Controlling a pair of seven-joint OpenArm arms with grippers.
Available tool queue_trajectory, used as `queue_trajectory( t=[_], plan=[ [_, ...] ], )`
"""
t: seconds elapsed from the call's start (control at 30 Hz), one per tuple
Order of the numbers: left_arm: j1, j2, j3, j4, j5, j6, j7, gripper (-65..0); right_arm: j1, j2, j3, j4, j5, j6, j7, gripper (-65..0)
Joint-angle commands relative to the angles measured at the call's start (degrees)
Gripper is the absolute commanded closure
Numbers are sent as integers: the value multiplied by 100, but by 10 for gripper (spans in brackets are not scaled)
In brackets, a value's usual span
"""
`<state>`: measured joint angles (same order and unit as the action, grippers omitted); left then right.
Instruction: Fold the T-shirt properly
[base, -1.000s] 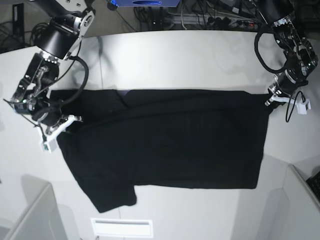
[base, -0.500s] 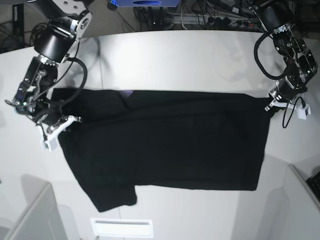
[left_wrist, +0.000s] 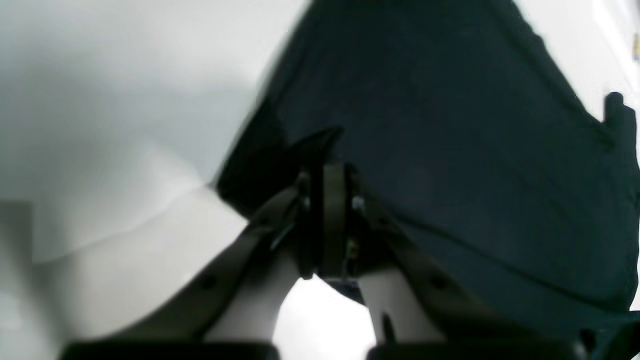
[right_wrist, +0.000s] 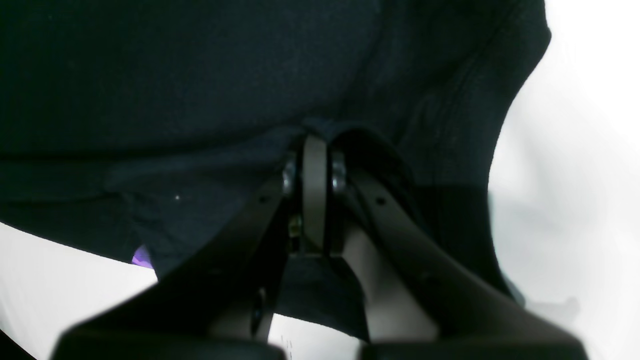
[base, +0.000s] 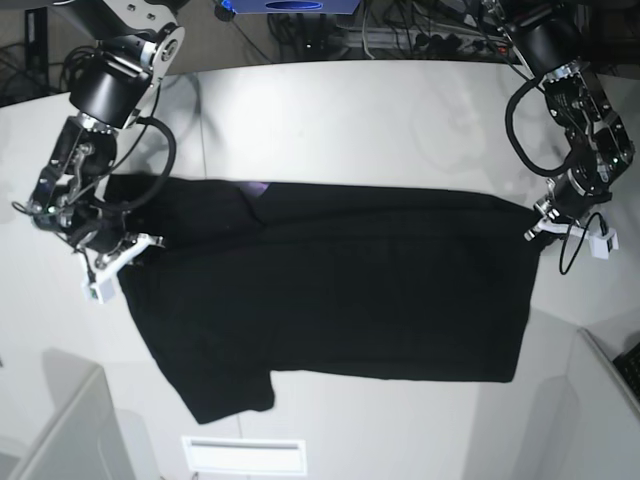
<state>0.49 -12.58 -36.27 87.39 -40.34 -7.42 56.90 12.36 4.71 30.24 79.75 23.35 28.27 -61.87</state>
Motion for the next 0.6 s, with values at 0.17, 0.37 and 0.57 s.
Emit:
queue_trajectory(
  t=[0.17,0.37,0.57],
  plan=[
    [-291,-100,-17,-190,-41,-10,-86,0,245,61,-22,74,78,-1,125,0],
    [-458,-109,-17,-427,-32,-10,-104,0,333,78,-540,-5,87,8,292,0],
    [-651,-109,-17,-533,258,-10,-112,0,491,87,-620,-366,78,-1,459,0]
  ],
)
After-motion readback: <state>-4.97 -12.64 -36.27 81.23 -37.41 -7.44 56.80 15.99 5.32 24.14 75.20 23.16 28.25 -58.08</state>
